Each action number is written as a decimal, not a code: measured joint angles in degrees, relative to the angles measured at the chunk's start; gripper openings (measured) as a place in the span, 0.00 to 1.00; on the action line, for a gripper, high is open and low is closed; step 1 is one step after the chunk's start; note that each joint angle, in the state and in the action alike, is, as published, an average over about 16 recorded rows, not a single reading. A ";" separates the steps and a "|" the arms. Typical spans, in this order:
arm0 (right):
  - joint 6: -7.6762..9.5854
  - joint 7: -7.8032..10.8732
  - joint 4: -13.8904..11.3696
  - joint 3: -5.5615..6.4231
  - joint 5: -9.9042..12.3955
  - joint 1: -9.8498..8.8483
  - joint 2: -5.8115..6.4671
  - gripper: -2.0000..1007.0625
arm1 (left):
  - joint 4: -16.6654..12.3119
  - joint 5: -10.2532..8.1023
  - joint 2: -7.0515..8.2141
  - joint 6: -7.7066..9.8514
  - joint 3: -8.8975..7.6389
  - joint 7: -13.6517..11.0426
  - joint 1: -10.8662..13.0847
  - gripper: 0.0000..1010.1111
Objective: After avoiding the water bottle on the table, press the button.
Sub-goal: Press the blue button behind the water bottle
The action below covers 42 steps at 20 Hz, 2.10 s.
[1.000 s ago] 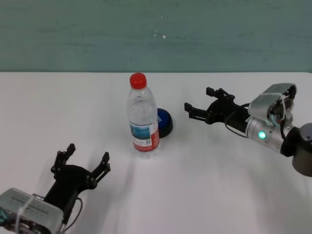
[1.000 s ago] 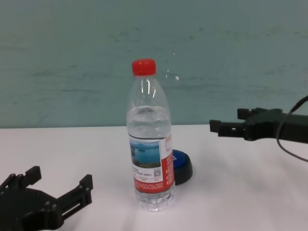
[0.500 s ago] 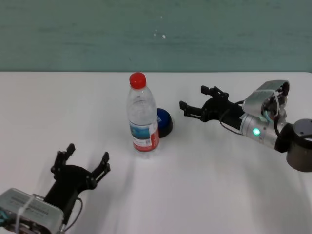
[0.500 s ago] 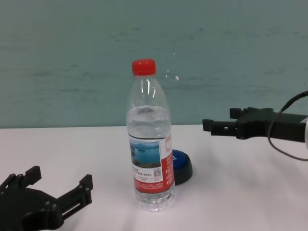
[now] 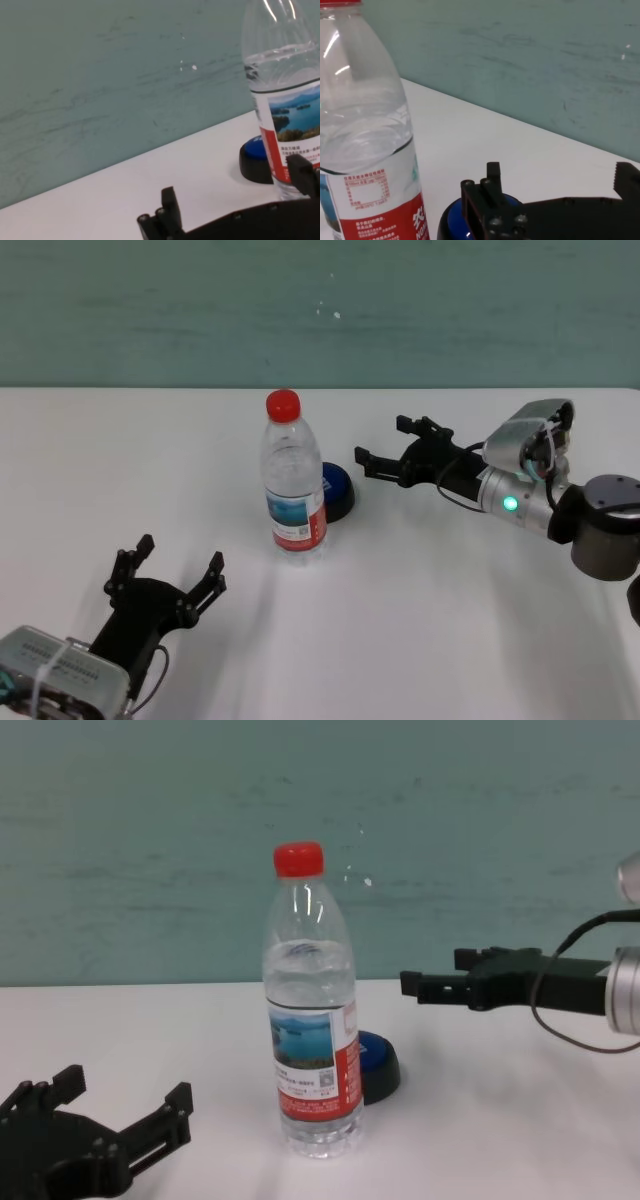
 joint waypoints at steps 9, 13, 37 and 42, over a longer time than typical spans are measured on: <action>-0.96 1.43 3.67 -0.88 0.06 2.13 -1.32 1.00 | 0.00 0.00 0.00 0.00 0.00 0.00 0.00 0.99; -1.34 1.87 4.78 -1.05 0.16 2.62 -1.69 1.00 | 0.00 0.00 0.00 0.00 0.00 0.00 0.00 0.99; -2.98 3.64 9.17 -1.23 0.91 3.61 -2.87 1.00 | 0.00 0.00 0.00 0.00 0.00 0.00 0.00 0.99; -3.23 4.15 10.77 -1.42 0.84 4.16 -3.31 1.00 | 0.00 0.00 0.00 0.00 0.00 0.00 0.00 0.99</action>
